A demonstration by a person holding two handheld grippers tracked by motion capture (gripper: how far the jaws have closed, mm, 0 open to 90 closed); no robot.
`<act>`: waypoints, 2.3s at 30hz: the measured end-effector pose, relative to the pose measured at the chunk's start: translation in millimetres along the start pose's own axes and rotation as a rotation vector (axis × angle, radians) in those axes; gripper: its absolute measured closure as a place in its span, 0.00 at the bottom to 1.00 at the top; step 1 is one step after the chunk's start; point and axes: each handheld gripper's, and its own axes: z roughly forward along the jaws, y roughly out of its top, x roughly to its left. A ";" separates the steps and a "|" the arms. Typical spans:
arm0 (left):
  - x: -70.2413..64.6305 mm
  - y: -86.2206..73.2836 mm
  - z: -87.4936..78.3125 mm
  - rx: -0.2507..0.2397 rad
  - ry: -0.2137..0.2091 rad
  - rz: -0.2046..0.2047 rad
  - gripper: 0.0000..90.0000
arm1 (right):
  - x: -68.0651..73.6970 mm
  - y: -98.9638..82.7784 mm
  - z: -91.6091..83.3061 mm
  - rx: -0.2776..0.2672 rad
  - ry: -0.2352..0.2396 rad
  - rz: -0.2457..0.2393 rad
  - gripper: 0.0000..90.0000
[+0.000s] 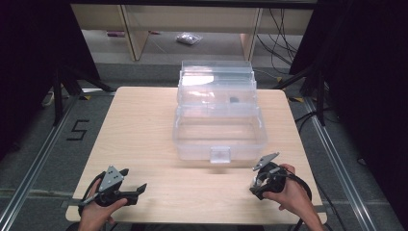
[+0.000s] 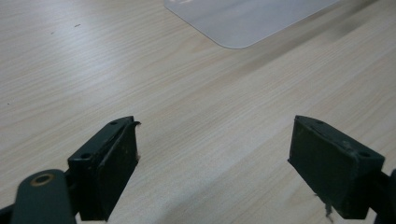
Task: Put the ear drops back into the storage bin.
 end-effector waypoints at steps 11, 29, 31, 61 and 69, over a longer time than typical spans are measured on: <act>-0.3 0.0 -0.2 0.002 0.001 0.000 0.17 | -3.1 12.2 7.5 0.063 -0.001 -0.044 0.52; -0.1 -0.2 0.6 -0.005 -0.004 -0.002 0.17 | -8.8 15.8 9.3 0.101 0.009 -0.079 0.67; -0.1 -0.1 0.3 0.000 -0.002 -0.001 0.17 | -8.6 16.9 6.2 0.095 0.003 -0.073 0.67; -0.2 -0.4 1.4 -0.011 -0.005 -0.007 0.17 | -45.7 68.8 -67.1 0.047 -0.013 -0.089 0.67; -0.1 -0.5 1.3 -0.012 -0.006 -0.008 0.17 | -54.6 88.8 -80.5 0.050 -0.009 -0.083 0.67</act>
